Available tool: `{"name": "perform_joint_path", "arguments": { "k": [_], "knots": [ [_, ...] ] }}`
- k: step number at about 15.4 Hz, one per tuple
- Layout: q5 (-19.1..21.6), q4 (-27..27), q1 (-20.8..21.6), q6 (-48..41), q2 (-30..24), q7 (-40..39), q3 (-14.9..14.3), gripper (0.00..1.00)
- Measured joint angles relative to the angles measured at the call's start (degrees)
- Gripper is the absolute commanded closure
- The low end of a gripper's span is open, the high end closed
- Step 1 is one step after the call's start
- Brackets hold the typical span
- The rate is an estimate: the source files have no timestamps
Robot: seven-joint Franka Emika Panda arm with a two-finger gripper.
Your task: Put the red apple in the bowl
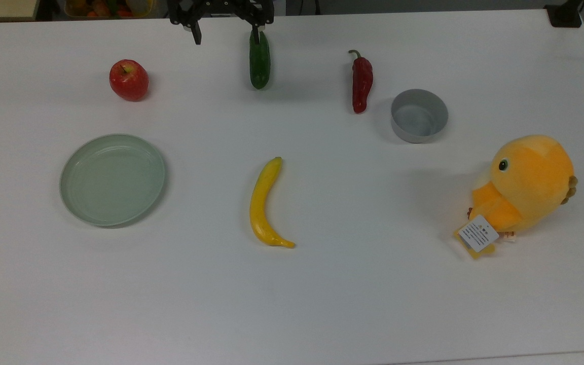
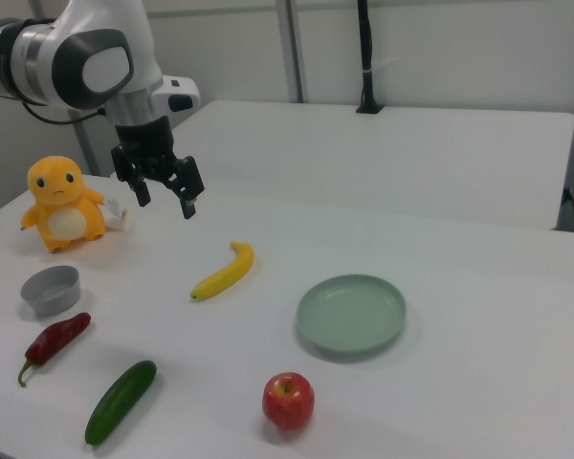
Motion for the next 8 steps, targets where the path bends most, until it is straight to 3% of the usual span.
{"name": "perform_joint_path", "arguments": {
  "k": [8],
  "knots": [
    [0.0,-0.6,0.9,0.0,0.1,0.4,0.1,0.00]
  ]
}}
